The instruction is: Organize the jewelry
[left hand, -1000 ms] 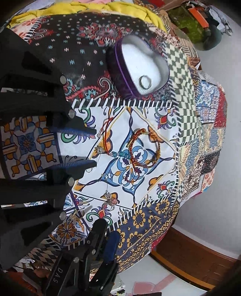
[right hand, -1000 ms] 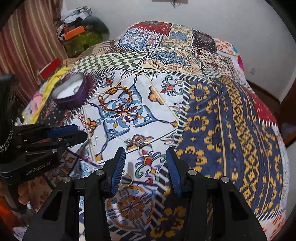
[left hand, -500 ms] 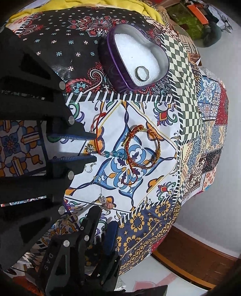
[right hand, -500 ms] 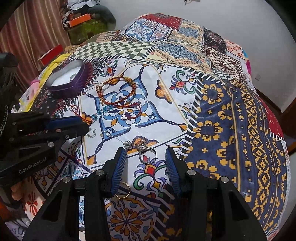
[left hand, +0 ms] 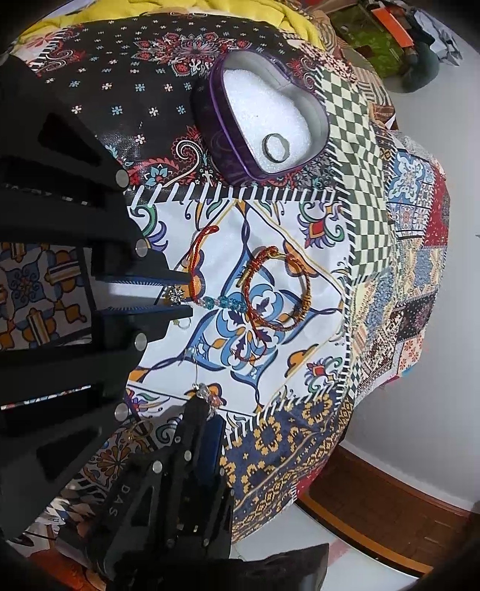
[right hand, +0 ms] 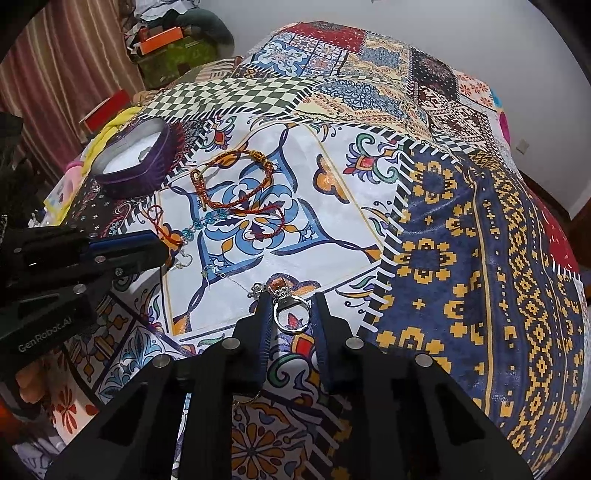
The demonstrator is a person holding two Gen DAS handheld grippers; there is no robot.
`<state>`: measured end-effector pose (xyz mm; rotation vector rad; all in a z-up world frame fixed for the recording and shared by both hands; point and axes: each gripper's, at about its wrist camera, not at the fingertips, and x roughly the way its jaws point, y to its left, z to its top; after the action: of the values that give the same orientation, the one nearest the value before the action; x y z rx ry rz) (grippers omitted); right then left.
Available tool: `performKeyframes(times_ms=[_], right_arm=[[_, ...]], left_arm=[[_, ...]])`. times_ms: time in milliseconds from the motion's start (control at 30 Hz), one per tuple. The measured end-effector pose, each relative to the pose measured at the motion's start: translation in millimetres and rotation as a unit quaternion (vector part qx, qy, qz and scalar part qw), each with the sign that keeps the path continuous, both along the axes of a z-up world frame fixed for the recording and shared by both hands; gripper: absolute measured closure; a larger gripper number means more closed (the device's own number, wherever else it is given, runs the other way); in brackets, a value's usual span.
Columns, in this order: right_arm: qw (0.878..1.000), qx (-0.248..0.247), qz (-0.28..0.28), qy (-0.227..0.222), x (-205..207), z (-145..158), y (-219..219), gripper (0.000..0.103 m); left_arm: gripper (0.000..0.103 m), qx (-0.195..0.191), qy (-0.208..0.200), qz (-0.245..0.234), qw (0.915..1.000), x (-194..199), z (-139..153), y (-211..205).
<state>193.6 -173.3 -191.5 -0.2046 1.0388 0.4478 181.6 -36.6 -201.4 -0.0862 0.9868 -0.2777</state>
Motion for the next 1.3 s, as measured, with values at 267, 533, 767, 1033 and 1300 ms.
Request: performKeyframes(times_ms=[267,533,767,1033,1300], right_arm=[[1.000,0.020,-0.016,-0.015,-3,15,-8,0.084],[0.998,0.040,-0.013,-0.055,-9,49,-2,0.084],[0.993,0.063,0.000,-0.096,-16,80,17,0.084],[0.988,0.092,0.023,-0.121,-19,102,45,0.084],[0.982,0.126,0.045,-0.130,-14,114,75,0.084]], left_arm=[[0.095,-0.001,-0.028,0.008,0.9996,-12,25,5],[0.095,0.005,-0.068,0.022,0.9974,-25,55,13],[0.095,0.015,-0.107,0.038,0.9935,-34,81,24],[0.095,0.016,-0.137,0.070,0.9879,-41,102,51],[0.095,0.017,-0.152,0.109,0.9822,-41,110,85]])
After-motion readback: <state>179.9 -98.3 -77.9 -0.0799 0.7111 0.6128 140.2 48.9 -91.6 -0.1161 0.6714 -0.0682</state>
